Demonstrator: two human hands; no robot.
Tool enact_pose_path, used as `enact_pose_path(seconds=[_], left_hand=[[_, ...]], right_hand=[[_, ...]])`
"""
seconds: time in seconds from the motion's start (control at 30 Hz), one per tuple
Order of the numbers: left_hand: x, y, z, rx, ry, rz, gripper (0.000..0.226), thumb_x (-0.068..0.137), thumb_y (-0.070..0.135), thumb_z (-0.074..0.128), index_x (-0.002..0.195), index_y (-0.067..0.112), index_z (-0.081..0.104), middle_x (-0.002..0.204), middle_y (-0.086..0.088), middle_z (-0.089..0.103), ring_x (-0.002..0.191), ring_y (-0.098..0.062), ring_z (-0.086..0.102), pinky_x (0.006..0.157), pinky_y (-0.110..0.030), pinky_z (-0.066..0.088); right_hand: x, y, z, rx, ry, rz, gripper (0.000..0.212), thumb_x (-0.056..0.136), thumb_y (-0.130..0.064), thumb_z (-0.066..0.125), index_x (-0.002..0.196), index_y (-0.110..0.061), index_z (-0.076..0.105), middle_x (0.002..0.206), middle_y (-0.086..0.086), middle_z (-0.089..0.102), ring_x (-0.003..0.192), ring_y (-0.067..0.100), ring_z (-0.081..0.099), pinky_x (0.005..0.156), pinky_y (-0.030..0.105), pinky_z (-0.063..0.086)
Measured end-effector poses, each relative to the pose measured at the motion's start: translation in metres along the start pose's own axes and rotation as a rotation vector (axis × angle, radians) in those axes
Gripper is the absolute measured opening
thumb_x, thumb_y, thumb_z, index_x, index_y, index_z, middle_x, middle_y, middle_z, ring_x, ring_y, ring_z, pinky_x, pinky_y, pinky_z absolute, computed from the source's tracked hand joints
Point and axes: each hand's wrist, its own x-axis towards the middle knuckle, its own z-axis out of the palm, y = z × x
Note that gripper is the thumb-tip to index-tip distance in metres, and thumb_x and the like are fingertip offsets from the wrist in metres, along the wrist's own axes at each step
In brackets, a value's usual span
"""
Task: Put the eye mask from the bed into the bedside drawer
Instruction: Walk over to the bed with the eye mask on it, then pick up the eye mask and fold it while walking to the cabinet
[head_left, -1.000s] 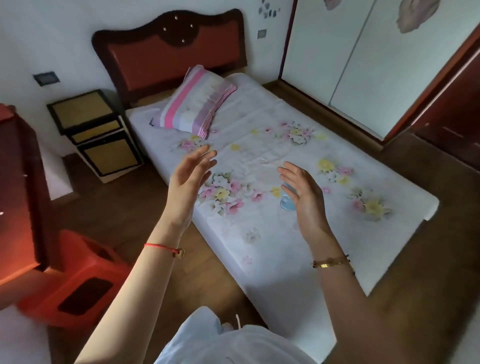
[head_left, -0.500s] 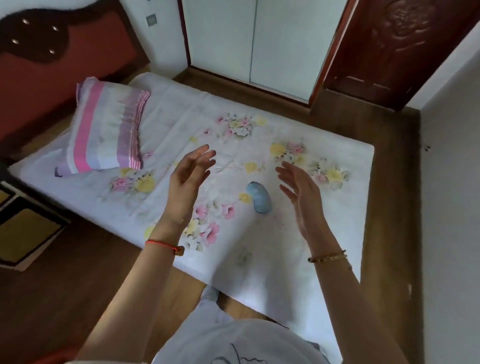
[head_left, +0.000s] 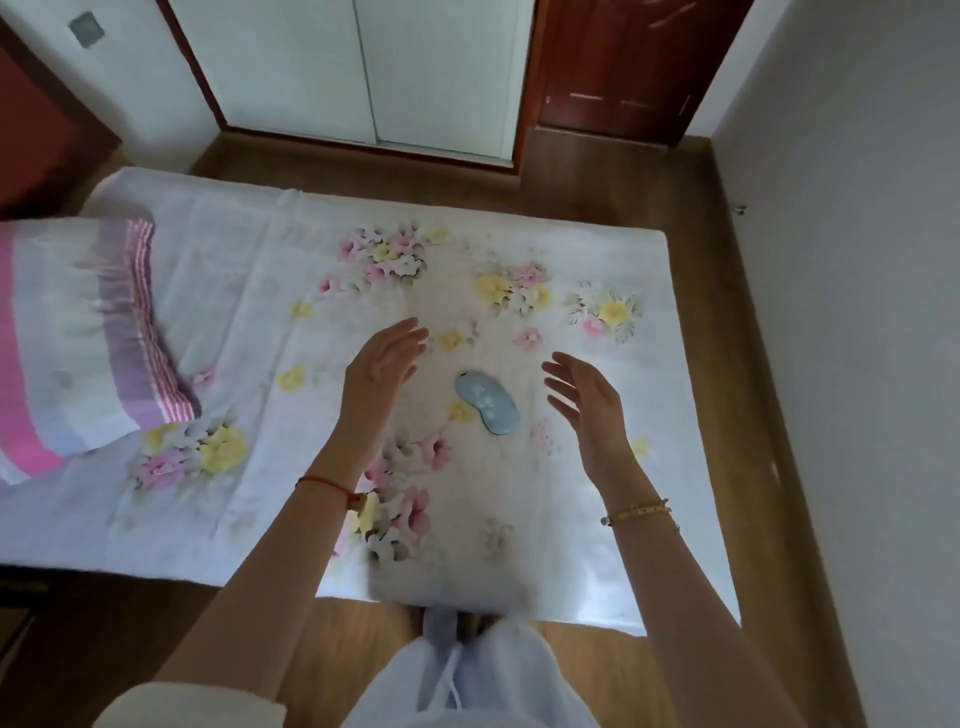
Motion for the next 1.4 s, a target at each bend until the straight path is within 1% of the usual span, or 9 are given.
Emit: enact_pose_path(seconds=[0.43,0.57,0.63,0.7,0.77,0.83,0.97,1.03,1.4], left_hand=[[0.135,-0.217,0.036,0.231,-0.019,-0.199,0.034,0.097,0.009,0.062,0.130,0.003,0.064,0.125,-0.007,0.070,0.117,-0.018,0.066,0.110,-0.043,0.049],[0.164,-0.293,0.048,0.271,-0.021,-0.270,0.035,0.099,0.004,0.057,0.133,-0.004,0.061,0.134,-0.017,0.066,0.128,-0.033,0.062,0.111,-0.043,0.047],[0.176,-0.323,0.052,0.298,-0.036,-0.300,0.037,0.100,0.007,0.056,0.136,0.001,0.060,0.137,-0.025,0.063,0.128,-0.047,0.057,0.111,-0.054,0.043],[0.187,-0.352,0.055,0.307,-0.039,-0.346,0.039,0.100,0.013,0.056,0.139,0.011,0.059,0.136,-0.031,0.060,0.124,-0.055,0.054,0.099,-0.055,0.048],[0.199,-0.373,0.058,0.308,-0.025,-0.356,0.040,0.099,0.012,0.056,0.140,0.013,0.058,0.136,-0.023,0.063,0.121,-0.039,0.064,0.093,-0.038,0.049],[0.208,-0.389,0.061,0.304,-0.035,-0.354,0.041,0.099,0.010,0.056,0.139,0.012,0.058,0.140,-0.013,0.062,0.114,-0.018,0.062,0.103,-0.037,0.048],[0.216,-0.401,0.064,0.320,-0.054,-0.381,0.041,0.097,0.014,0.058,0.138,0.018,0.059,0.142,-0.006,0.060,0.126,-0.022,0.061,0.111,-0.041,0.047],[0.217,-0.402,0.064,0.332,-0.063,-0.392,0.041,0.096,0.016,0.059,0.138,0.021,0.060,0.142,-0.004,0.060,0.128,-0.023,0.060,0.112,-0.044,0.046],[0.179,-0.376,0.063,0.296,-0.120,-0.430,0.042,0.101,0.014,0.055,0.142,0.014,0.055,0.145,-0.003,0.059,0.130,-0.016,0.056,0.107,-0.027,0.048]], right_hand=[[0.163,0.192,-0.030,-0.013,0.144,0.366,0.032,0.100,-0.018,0.047,0.125,-0.003,0.060,0.121,0.013,0.062,0.110,0.028,0.057,0.104,0.042,0.046],[0.218,0.263,-0.036,-0.064,0.187,0.415,0.025,0.099,-0.018,0.050,0.118,-0.006,0.060,0.111,0.008,0.059,0.102,0.024,0.056,0.098,0.041,0.048],[0.241,0.295,-0.038,-0.122,0.202,0.426,0.020,0.097,-0.018,0.049,0.107,-0.005,0.060,0.101,0.008,0.054,0.094,0.022,0.051,0.095,0.041,0.050],[0.263,0.325,-0.040,-0.196,0.191,0.425,0.027,0.095,-0.018,0.048,0.110,0.002,0.057,0.093,0.008,0.049,0.089,0.022,0.045,0.084,0.038,0.047],[0.280,0.350,-0.038,-0.251,0.201,0.433,0.033,0.092,-0.019,0.051,0.123,-0.006,0.053,0.096,0.007,0.054,0.089,0.021,0.049,0.082,0.037,0.047],[0.295,0.371,-0.033,-0.293,0.235,0.419,0.039,0.089,-0.018,0.056,0.125,-0.006,0.049,0.099,0.007,0.057,0.089,0.023,0.054,0.083,0.038,0.050],[0.312,0.385,-0.024,-0.351,0.286,0.412,0.008,0.078,-0.008,0.064,0.085,-0.004,0.062,0.075,0.006,0.057,0.075,0.024,0.051,0.066,0.033,0.047],[0.316,0.384,-0.022,-0.354,0.252,0.455,0.008,0.077,-0.006,0.066,0.071,-0.007,0.060,0.072,0.006,0.055,0.073,0.022,0.049,0.065,0.030,0.042],[0.246,0.332,-0.020,-0.493,0.123,0.113,0.007,0.082,-0.012,0.066,0.084,-0.010,0.059,0.062,-0.004,0.053,0.055,0.010,0.045,0.049,0.016,0.038]])
